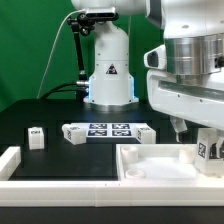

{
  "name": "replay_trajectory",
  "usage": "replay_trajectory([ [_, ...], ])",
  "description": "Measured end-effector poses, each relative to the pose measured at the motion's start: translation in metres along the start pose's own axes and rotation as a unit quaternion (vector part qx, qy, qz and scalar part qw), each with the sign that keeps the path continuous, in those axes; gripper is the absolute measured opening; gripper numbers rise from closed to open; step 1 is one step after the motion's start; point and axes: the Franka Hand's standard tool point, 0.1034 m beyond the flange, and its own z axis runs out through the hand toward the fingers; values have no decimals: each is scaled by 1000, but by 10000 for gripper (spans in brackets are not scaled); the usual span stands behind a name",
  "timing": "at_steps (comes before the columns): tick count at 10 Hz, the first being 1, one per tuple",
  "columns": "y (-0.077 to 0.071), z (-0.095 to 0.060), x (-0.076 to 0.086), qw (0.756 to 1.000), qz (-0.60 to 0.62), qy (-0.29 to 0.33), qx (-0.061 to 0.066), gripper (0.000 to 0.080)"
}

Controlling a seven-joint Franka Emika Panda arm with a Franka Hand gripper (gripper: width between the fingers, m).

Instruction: Assemble one leg

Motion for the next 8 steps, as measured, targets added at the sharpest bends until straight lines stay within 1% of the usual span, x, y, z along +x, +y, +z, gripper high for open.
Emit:
replay_trajectory([
  [1,0,0,-1,998,-65,1,-2,622],
  [2,-1,1,-4,993,-120,2,-2,644],
  [3,-3,1,-7,988,-153,1,-3,644],
  [4,-3,1,-9,976,-216,6,-10,649],
  [6,-5,1,-15,939,-341,19,-34,649],
  [7,-6,1,-16,919,-391,25,-43,649],
  [8,-6,1,-15,895,-443,27,-49,649],
])
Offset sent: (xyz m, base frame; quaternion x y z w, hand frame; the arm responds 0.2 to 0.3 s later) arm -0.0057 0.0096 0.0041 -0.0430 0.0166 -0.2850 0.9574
